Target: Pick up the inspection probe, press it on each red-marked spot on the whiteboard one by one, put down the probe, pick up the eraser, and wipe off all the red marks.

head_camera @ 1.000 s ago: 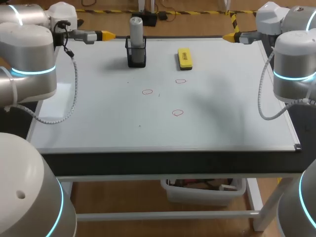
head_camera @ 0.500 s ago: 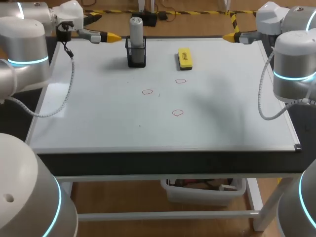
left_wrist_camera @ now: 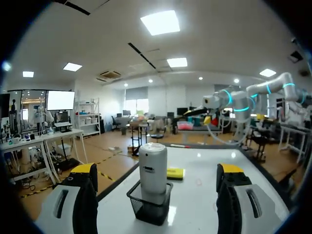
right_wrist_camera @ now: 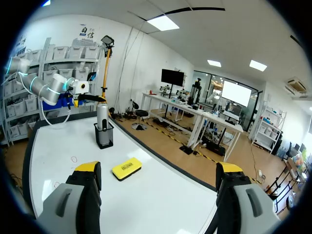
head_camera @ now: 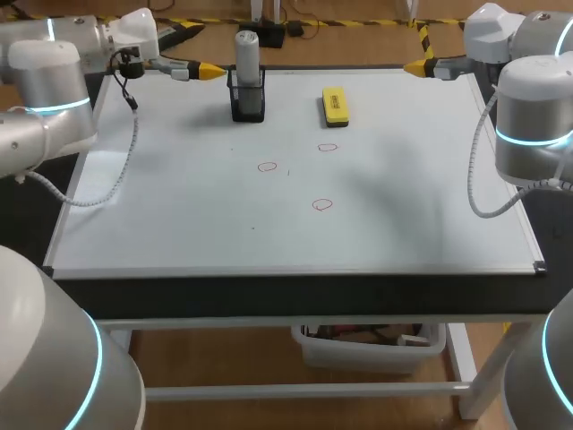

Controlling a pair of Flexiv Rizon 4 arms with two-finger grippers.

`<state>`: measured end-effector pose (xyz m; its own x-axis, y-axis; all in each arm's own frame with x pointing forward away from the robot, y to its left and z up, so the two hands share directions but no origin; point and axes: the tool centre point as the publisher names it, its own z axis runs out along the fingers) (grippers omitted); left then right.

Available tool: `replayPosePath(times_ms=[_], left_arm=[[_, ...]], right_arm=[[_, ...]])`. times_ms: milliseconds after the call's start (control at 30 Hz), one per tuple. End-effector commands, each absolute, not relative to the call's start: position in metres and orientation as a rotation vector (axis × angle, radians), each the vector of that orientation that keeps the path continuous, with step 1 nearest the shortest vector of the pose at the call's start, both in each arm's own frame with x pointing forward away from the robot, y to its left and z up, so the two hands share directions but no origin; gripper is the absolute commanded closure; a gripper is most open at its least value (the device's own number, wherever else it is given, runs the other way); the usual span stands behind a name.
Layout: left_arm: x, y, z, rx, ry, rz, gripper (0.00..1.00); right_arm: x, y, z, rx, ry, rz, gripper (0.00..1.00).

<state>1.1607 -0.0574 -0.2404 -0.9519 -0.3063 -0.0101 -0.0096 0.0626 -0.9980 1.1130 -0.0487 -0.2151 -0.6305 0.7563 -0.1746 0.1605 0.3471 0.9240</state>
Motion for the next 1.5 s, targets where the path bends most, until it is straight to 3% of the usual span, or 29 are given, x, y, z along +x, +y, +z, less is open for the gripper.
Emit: replayPosePath(times_ms=[33,800,1500], left_arm=[[1.179,-0.066,-0.253,-0.159,2.155,-2.131,0.00],[1.191,-0.124,-0.271,-0.161,2.138,-2.176,0.00],[1.204,-0.140,-0.284,-0.204,2.141,-2.185,0.00]], right_arm=[[1.113,-0.049,-0.216,0.795,2.013,1.286,0.00],[1.113,-0.049,-0.216,0.795,2.013,1.286,0.00],[1.113,-0.049,-0.216,0.795,2.013,1.286,0.00]])
